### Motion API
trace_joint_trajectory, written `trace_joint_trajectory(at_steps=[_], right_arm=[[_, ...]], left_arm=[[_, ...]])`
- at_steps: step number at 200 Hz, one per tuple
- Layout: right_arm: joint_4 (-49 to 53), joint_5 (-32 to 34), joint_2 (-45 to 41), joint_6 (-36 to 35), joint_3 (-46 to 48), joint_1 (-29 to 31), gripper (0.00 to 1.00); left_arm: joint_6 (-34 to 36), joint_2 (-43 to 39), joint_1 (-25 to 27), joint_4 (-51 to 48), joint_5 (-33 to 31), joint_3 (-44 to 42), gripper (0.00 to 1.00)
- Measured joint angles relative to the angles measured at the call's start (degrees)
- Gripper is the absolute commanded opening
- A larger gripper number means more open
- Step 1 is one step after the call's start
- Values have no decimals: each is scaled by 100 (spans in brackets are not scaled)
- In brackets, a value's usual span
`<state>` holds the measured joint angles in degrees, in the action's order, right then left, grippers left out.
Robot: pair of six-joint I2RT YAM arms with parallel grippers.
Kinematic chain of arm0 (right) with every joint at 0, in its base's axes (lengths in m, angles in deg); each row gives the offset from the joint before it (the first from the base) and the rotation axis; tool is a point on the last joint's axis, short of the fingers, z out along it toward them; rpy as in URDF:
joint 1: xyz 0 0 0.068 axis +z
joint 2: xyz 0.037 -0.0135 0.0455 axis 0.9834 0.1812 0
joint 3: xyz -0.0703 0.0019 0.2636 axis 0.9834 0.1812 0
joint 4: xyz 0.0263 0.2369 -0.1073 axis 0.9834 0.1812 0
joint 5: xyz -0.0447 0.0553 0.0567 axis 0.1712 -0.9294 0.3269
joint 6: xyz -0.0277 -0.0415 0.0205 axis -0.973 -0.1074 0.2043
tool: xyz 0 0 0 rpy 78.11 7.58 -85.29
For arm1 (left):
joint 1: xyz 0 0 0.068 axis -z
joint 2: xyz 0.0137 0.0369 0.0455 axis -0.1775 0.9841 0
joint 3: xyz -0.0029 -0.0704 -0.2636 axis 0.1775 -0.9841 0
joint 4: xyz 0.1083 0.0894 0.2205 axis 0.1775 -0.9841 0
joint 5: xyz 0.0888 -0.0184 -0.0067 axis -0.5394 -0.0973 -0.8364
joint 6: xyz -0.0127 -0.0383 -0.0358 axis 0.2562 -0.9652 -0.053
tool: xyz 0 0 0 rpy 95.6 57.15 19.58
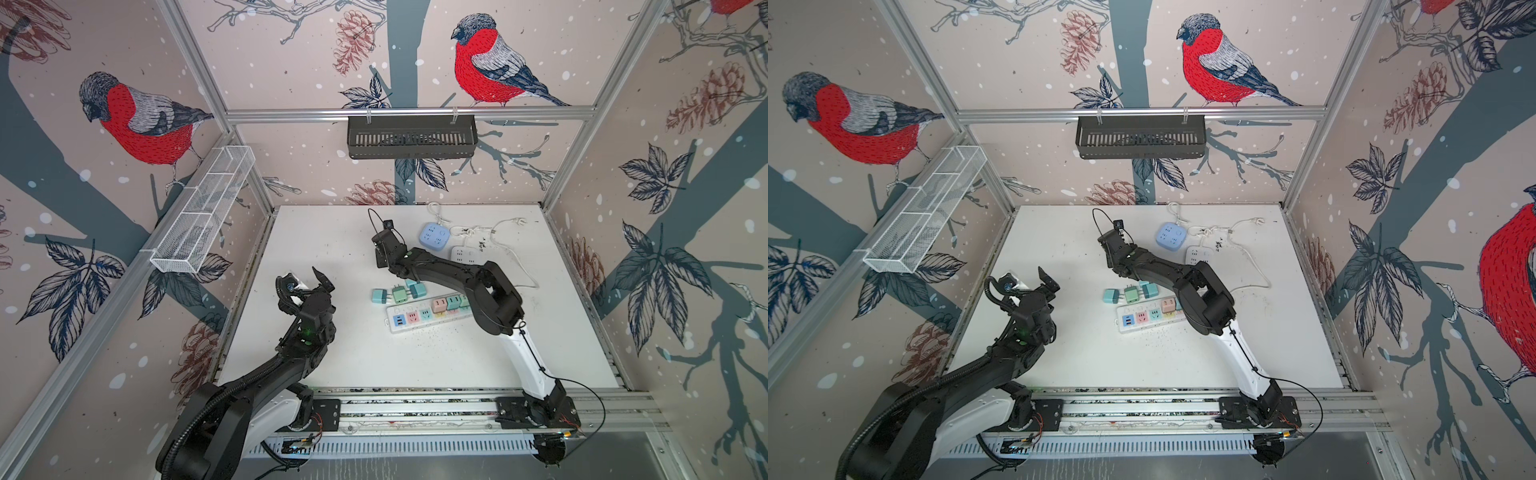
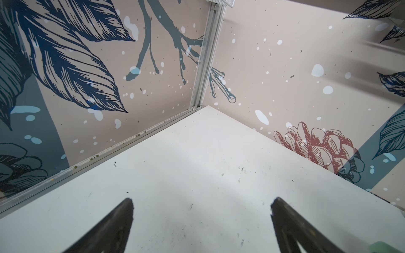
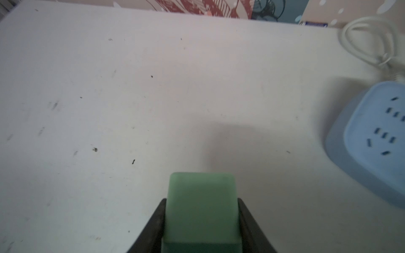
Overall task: Insert the plug
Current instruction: 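Lift the light green adapter with the right gripper toward the left gripper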
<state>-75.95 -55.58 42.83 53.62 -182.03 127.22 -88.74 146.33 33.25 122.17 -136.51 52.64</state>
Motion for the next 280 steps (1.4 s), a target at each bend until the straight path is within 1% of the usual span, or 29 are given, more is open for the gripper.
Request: trace_joint_trajectory(at_steps=[30,65,92,110,120,128,146,177,186,222,252,269,280], right_arm=[[-999,-17,-1482,-433,1652,-4,17],[-2529,15,-3075,-1005,3639,-4,17],[-3582,111,-4026,-1399,4977,-11,20],[-4291,175,-4503,-1637,5744,-57,20],[-4658,245,-4693,-1766,6094,-129,20],[-4826,293,-4804,-1825,6284,-203,19],[-5064,295,-4994,-1961,6507,-402,11],[-5233,57,-5204,-2199,6614,-671,8],[-5305,-26,-5254,-2208,6697,-719,5],[-5906,-361,-5423,-2551,7257,-769,5],[-6666,-612,-5469,-3010,7777,-719,5],[-6942,-693,-5525,-3257,7928,-660,5],[-7084,-721,-5587,-3316,7967,-640,5]], left_arm=[[39,98,0,0,68,76,97],[48,175,0,0,129,144,97],[83,179,0,0,168,149,97],[94,127,0,28,319,131,97],[186,63,0,79,535,111,97],[216,4,0,111,761,96,97],[238,-129,0,260,1320,57,97],[393,-417,0,295,2236,122,97],[479,-546,0,306,2468,118,97],[680,-822,0,647,3410,-26,98],[723,-717,0,422,3982,501,98],[732,-614,0,446,4450,584,92],[809,-518,0,511,4889,553,90]])
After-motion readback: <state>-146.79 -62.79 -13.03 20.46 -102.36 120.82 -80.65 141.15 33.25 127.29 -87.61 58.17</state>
